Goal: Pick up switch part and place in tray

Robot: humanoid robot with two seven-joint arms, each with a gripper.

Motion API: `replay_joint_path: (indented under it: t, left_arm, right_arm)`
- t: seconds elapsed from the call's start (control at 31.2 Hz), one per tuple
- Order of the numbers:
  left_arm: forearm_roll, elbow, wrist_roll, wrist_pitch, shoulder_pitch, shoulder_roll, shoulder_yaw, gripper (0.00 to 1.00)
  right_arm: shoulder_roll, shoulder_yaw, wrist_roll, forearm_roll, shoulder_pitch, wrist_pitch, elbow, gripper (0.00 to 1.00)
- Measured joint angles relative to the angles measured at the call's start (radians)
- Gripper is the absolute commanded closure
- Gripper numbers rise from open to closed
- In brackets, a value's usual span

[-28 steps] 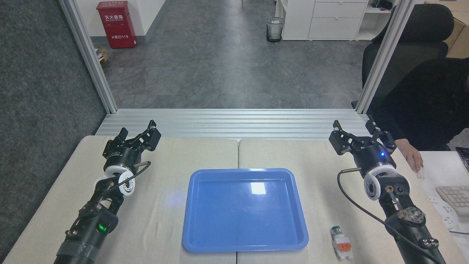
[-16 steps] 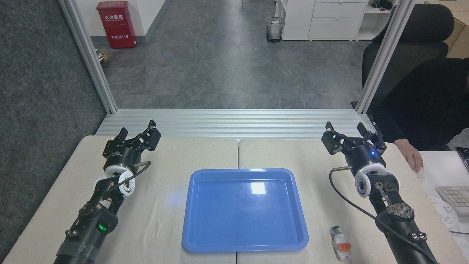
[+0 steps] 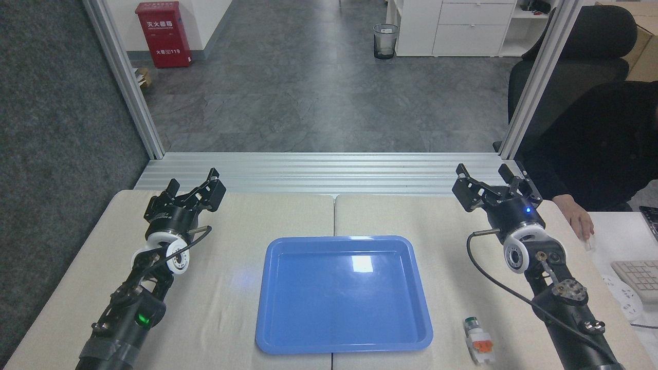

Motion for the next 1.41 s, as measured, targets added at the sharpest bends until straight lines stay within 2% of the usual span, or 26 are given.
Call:
replay_joint_path:
  t: [0.22,0.48,0.77,0.83,0.93,1.09,1.12,1.19,1.28,1.41]
  left_arm:
    - [0.000,0.000,0.000,0.000,0.000,0.000,0.000,0.00]
    - [0.000,0.000,0.000,0.000,0.000,0.000,0.000,0.00]
    - [0.000,0.000,0.000,0.000,0.000,0.000,0.000,0.00]
    - [0.000,0.000,0.000,0.000,0.000,0.000,0.000,0.00]
    - [0.000,0.000,0.000,0.000,0.000,0.000,0.000,0.00]
    - [0.000,0.000,0.000,0.000,0.000,0.000,0.000,0.00]
    - [0.000,0.000,0.000,0.000,0.000,0.000,0.000,0.00]
    - [0.000,0.000,0.000,0.000,0.000,0.000,0.000,0.00]
    - [0.000,0.000,0.000,0.000,0.000,0.000,0.000,0.00]
    - [0.000,0.000,0.000,0.000,0.000,0.000,0.000,0.00]
  right_arm:
    - [-0.012,0.014,0.000,0.033,-0.010,0.081,0.012,0.07]
    - [-0.017,0.034,-0.004,0.076,-0.006,0.116,0.021,0.07]
    - [-0.014,0.049,-0.039,0.093,0.015,0.113,0.027,0.06]
    - [-0.013,0.051,-0.049,0.095,0.023,0.112,0.027,0.01]
    - [-0.013,0.055,-0.058,0.097,0.034,0.105,0.029,0.01]
    - [-0.014,0.050,-0.065,0.086,0.042,0.038,0.031,0.01]
    - [-0.016,0.047,-0.068,0.081,0.044,0.008,0.031,0.02]
    - [-0.024,0.041,-0.085,0.074,0.047,-0.051,0.032,0.15]
    - [-0.035,0.032,-0.137,0.063,0.053,-0.125,0.030,0.16]
    - [-0.052,0.022,-0.139,0.054,0.086,-0.166,0.014,0.18]
